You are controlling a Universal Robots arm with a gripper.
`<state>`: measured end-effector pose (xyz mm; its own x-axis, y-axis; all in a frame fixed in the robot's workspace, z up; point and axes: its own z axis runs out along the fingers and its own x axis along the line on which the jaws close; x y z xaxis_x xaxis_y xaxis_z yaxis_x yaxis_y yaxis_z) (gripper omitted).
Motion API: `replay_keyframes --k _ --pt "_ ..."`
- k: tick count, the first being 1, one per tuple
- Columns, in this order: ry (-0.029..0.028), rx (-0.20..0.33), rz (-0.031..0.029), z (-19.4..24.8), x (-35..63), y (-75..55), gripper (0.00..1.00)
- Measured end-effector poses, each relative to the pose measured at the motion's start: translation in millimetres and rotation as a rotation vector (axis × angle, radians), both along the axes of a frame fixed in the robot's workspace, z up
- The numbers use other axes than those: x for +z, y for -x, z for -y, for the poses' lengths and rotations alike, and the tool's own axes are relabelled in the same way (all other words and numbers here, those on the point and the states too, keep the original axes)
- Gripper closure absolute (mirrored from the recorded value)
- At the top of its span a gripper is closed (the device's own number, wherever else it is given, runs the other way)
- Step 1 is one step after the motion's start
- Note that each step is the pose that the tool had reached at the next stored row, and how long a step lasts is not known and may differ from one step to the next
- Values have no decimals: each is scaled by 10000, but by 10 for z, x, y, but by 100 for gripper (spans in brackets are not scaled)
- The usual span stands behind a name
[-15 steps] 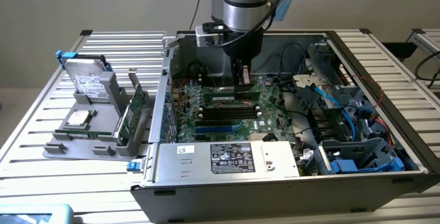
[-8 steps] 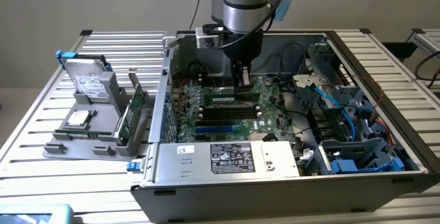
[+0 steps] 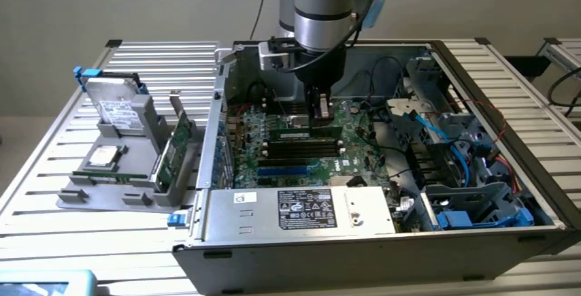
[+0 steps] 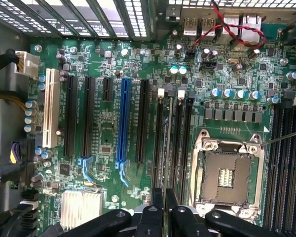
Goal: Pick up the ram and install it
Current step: 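Insert the ram into the slot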
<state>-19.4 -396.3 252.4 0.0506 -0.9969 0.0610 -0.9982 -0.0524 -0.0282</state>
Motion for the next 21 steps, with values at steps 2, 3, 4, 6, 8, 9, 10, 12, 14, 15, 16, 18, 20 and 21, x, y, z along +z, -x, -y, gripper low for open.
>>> replay_keyframes --k 2,3,4,6,8,9,10,12,14,15,16,18,20,21 --pt "2 0 0 3 -13 0 86" --pt "9 0 0 3 -22 0 86" --pt "14 0 1 3 -32 0 86" --pt "22 0 1 4 -53 0 86" --pt "32 0 1 6 -72 1 86" --pt "37 0 1 9 -77 3 86" --pt "41 0 1 12 -81 4 86" --pt "49 -1 3 16 -96 5 86" --pt "70 0 3 17 -121 4 86" --pt "84 1 2 17 -135 4 86" --pt "90 1 2 17 -143 4 86" --pt "95 0 1 18 -146 5 86" --pt "88 0 4 17 -155 4 86" --pt "89 0 4 16 -160 4 86"
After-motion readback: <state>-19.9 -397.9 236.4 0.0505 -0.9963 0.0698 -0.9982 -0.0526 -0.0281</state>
